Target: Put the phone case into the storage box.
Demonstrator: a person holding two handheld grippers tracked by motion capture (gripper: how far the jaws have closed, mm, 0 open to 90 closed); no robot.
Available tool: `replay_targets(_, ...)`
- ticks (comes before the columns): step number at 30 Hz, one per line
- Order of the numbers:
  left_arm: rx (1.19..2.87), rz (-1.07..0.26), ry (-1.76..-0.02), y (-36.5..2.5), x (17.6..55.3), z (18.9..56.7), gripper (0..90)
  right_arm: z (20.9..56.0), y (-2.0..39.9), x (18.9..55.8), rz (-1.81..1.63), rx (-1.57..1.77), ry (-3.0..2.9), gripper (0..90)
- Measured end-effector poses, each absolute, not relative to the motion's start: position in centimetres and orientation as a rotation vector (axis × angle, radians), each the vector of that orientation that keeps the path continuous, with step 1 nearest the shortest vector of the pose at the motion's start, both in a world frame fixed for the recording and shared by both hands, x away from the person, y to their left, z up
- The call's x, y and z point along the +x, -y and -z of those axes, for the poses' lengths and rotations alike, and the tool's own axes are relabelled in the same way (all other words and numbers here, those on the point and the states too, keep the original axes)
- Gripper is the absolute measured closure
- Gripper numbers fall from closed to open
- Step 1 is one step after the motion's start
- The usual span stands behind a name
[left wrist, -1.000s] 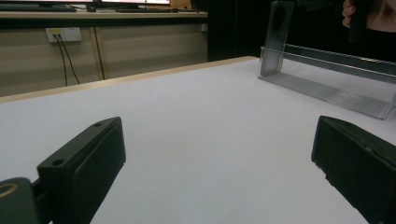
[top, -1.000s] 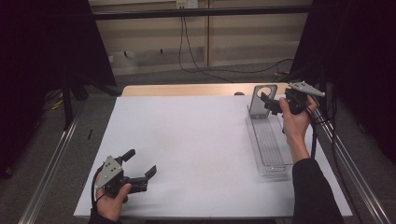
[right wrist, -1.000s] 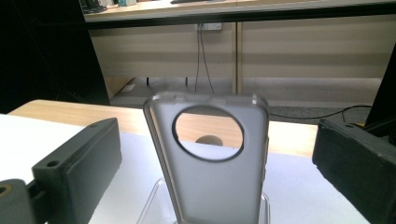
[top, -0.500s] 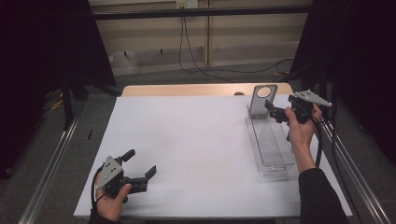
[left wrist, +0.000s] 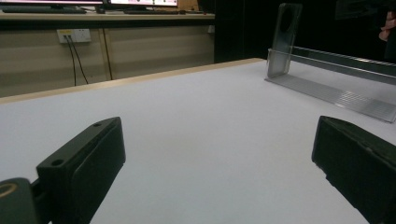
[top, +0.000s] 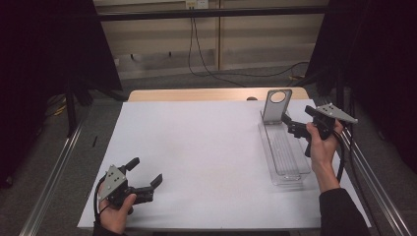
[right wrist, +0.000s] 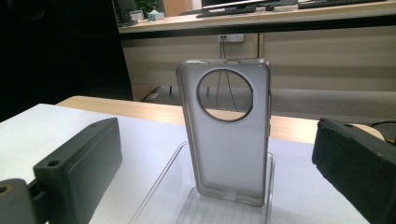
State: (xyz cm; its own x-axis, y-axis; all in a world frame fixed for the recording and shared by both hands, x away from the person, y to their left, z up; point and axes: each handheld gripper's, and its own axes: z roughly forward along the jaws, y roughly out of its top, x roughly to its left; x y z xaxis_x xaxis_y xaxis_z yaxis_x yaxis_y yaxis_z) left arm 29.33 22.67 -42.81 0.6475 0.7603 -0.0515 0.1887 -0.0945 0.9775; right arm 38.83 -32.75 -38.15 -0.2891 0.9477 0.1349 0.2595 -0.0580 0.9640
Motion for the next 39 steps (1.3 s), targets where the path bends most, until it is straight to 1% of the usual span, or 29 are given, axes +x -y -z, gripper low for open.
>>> replay_targets(15,1.611,-0.590,-0.805,-23.0,29.0,42.6,2.7,37.5,32.5,35.9,-1.381,1.233,-1.586,0.1)
replay_targets(39,1.609,-0.604,-0.826,-23.2,29.0,42.6,2.7,39.3,33.8,30.4,-1.366,1.284,-1.562,1.1)
